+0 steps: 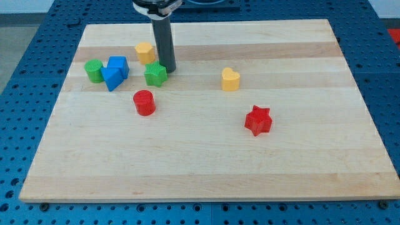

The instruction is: Push the green star closer to the group of blocks

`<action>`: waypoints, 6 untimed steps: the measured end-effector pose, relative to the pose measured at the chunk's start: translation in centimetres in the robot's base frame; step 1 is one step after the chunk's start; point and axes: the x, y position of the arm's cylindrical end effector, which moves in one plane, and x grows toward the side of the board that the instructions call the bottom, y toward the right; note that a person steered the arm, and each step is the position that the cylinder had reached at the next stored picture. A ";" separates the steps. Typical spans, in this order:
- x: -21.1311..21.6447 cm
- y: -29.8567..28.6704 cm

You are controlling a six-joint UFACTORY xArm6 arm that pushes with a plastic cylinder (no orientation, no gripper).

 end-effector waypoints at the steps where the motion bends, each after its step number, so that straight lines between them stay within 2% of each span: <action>1: 0.1 1.4; 3: 2.0 1.3; 6: 2.6 -4.5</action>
